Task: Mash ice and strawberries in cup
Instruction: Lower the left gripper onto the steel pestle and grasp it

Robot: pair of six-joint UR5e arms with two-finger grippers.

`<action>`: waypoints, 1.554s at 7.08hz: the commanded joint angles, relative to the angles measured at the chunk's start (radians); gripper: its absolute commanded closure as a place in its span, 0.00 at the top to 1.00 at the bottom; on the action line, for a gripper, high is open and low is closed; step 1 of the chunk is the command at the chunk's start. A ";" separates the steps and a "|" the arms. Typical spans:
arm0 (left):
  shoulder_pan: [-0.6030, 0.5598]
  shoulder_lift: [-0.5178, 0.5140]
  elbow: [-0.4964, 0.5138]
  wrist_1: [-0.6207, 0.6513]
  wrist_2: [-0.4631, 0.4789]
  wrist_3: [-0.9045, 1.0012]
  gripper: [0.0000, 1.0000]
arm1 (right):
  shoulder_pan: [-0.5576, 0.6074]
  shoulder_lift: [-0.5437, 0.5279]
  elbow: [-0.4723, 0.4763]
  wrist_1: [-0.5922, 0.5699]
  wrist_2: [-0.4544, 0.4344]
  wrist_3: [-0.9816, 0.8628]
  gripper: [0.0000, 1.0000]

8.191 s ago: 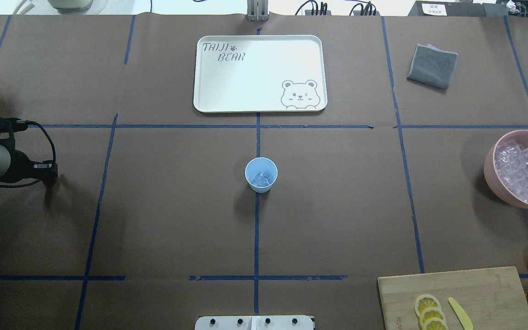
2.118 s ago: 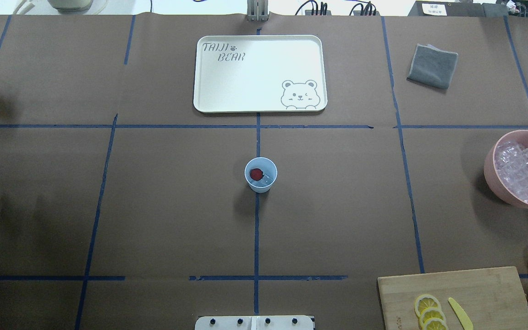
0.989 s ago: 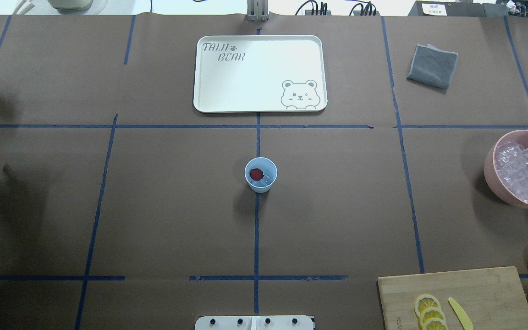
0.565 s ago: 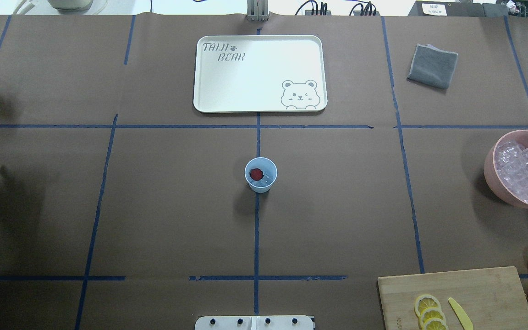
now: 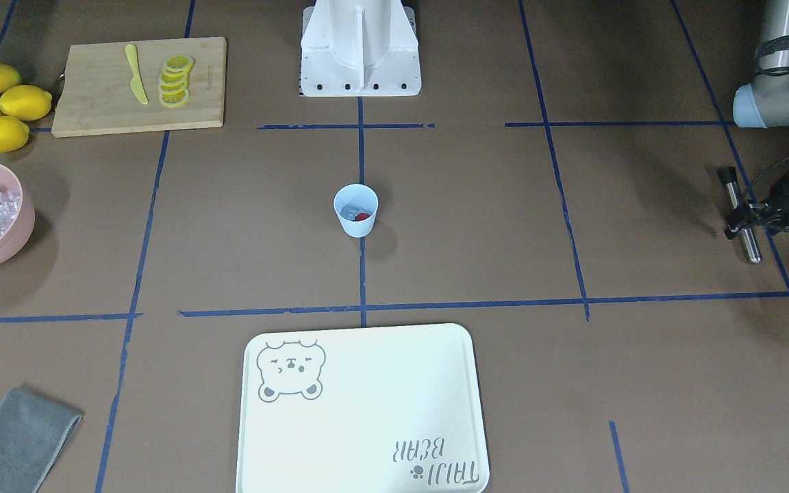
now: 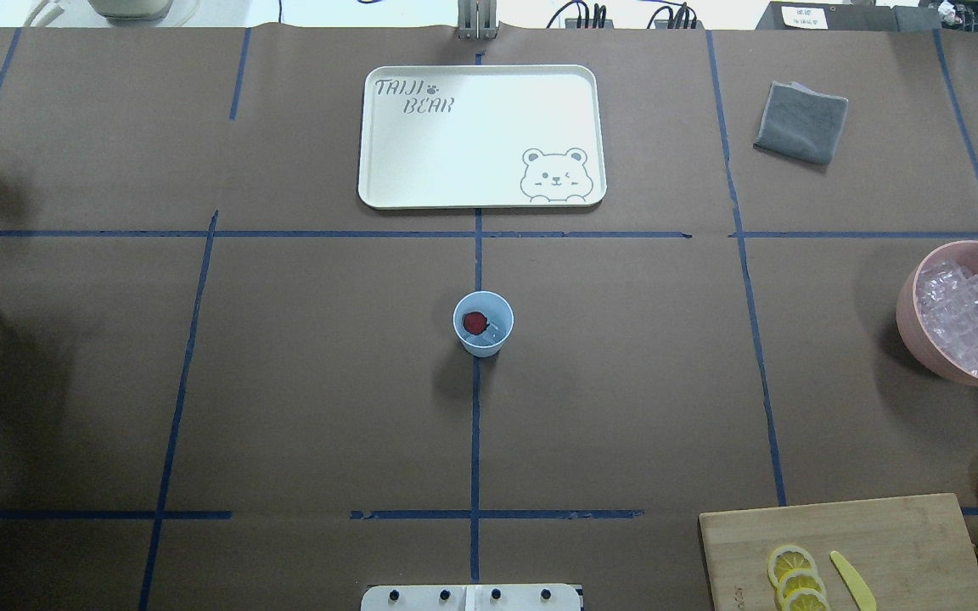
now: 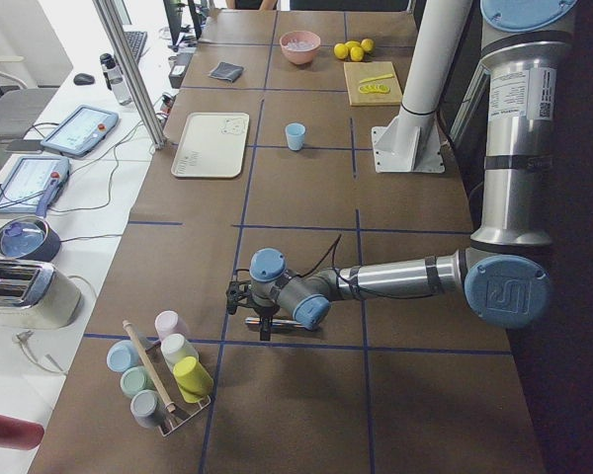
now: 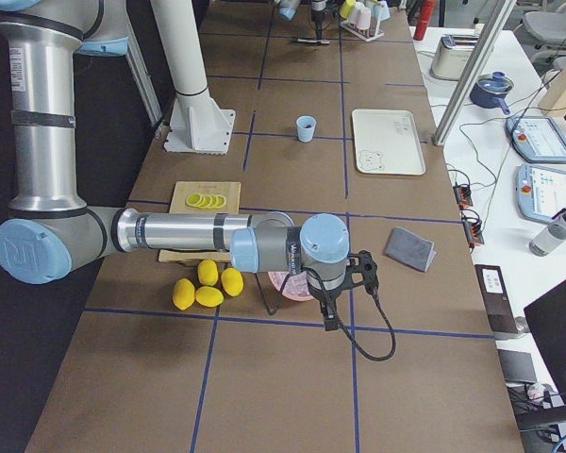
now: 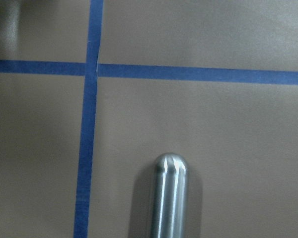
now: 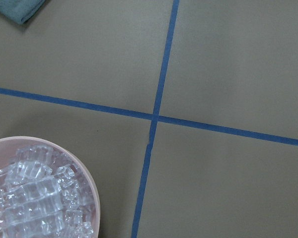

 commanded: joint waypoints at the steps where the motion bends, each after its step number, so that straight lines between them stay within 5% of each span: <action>1: 0.000 0.000 0.008 -0.011 0.000 -0.001 0.93 | 0.000 0.011 -0.001 -0.001 0.000 0.000 0.99; 2: 0.000 0.000 0.008 -0.012 0.000 -0.004 0.82 | 0.000 0.011 -0.001 -0.001 0.000 0.000 0.99; 5: 0.000 0.001 0.002 -0.034 0.000 0.001 0.15 | 0.000 0.011 -0.002 -0.001 -0.002 0.000 0.99; 6: -0.001 0.003 -0.003 -0.032 0.000 0.002 0.02 | 0.000 0.011 -0.002 -0.001 -0.002 0.000 0.99; 8: -0.011 0.006 -0.101 -0.022 -0.009 0.002 0.00 | 0.000 0.011 -0.002 -0.001 -0.002 0.000 0.99; 11: -0.011 -0.012 -0.387 -0.021 0.014 0.004 0.00 | 0.000 0.005 -0.001 -0.003 -0.002 0.003 0.99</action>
